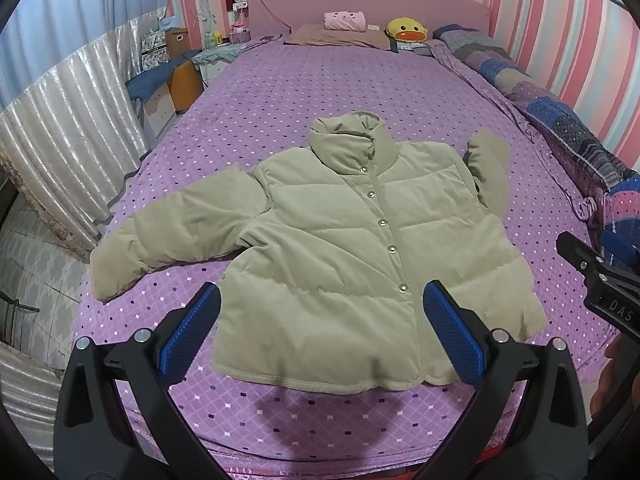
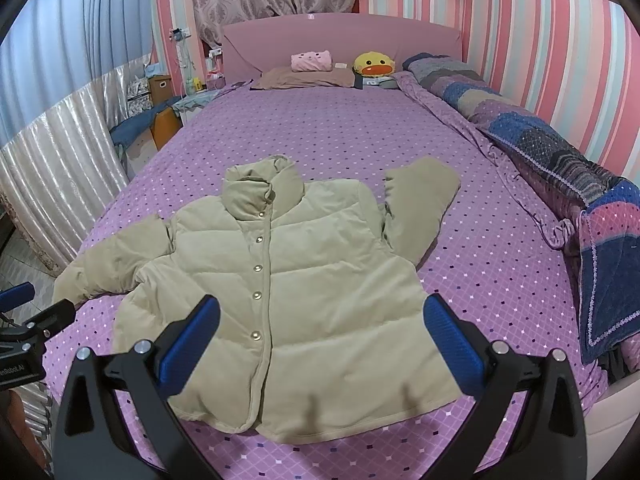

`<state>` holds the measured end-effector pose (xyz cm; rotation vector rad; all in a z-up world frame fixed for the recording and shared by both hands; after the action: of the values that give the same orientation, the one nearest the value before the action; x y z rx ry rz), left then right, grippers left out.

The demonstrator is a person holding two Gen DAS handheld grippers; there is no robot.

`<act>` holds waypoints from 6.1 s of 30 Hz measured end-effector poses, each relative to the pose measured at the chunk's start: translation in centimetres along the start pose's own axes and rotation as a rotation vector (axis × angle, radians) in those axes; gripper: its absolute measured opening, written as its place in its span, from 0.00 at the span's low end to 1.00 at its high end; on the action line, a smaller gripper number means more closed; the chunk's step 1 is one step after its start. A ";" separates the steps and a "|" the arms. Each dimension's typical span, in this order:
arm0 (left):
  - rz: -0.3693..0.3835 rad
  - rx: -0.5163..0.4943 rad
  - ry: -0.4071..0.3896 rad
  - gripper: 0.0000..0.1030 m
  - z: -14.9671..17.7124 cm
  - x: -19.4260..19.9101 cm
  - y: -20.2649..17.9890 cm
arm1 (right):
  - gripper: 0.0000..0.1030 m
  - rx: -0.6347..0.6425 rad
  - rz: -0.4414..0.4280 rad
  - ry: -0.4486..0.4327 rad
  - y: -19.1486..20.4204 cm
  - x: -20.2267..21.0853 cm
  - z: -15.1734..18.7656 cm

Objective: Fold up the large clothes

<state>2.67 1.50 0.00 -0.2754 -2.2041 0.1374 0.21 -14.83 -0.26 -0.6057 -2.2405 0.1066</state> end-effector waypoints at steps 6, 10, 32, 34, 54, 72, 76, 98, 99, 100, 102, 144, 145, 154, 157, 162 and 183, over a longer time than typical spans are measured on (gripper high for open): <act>0.001 0.012 0.001 0.97 0.1 0.1 0.2 | 0.98 0.000 0.001 0.000 -0.1 0.0 -0.1; 0.001 0.013 -0.001 0.97 0.2 0.1 0.2 | 0.98 0.001 0.001 0.001 -0.2 0.0 -0.1; -0.014 0.052 -0.045 0.97 0.7 0.7 4.2 | 0.98 -0.008 -0.073 -0.056 2.1 -0.3 -1.0; -0.024 0.061 -0.057 0.97 0.8 0.8 5.1 | 0.98 0.005 -0.089 -0.065 2.9 -0.7 -1.2; -0.247 0.347 -0.113 0.97 4.3 0.7 23.5 | 0.98 0.113 -0.152 0.023 12.9 -7.7 -4.3; -0.246 0.399 -0.178 0.97 6.1 -2.7 36.9 | 0.98 0.257 0.117 -0.128 22.7 -11.1 -4.9; -0.237 0.457 -0.179 0.97 6.7 -4.3 40.4 | 0.98 0.308 0.132 -0.169 24.2 -11.4 -4.7; -0.232 0.631 -0.039 0.82 7.5 -17.8 49.9 | 0.98 0.328 0.041 -0.031 25.9 -16.6 -3.5; -0.220 0.639 -0.038 0.76 7.3 -17.9 50.1 | 0.98 0.328 0.042 -0.029 25.8 -16.8 -3.5; -0.211 0.644 -0.031 0.74 7.1 -18.0 50.1 | 0.98 0.326 0.044 -0.024 25.7 -17.1 -3.5; -0.209 0.629 -0.018 0.59 6.5 -18.2 49.7 | 0.98 0.320 0.044 -0.003 25.3 -17.7 -3.3; 0.043 0.089 -0.013 0.16 -15.1 -17.2 11.2 | 0.98 -0.003 0.053 0.061 -1.5 -21.2 -7.5; 0.068 0.062 0.000 0.16 -15.3 -18.3 9.2 | 0.98 -0.013 0.056 0.064 -2.2 -21.3 -7.5; 0.305 0.095 0.121 0.14 -14.2 -27.6 0.8 | 0.98 -0.050 0.090 0.092 -5.8 -23.4 -6.8; 0.324 0.066 0.158 0.14 -13.0 -30.5 -2.4 | 0.98 -0.053 0.103 0.107 -6.7 -24.4 -6.4; 0.311 -0.022 0.190 0.18 -11.6 -32.7 -4.9 | 0.98 -0.072 0.118 0.138 -8.0 -26.4 -5.7; 0.178 -0.198 0.132 0.92 -10.8 -25.5 2.1 | 0.98 0.025 0.117 0.183 -4.1 -27.8 -5.0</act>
<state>26.55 -2.76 -13.62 -0.5753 -2.0616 -0.0025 18.06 -31.75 -14.79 -0.7050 -2.0244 0.1321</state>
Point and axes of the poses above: each gripper's, at about its wrist camera, not at the fingertips, and x roughly against the way its jaws point, y to its left, z to its underside, the point moved 3 cm from there along -x, roughly the way its jaws point, and after that the axes turned 15 degrees about z, right-handed, at the moved point
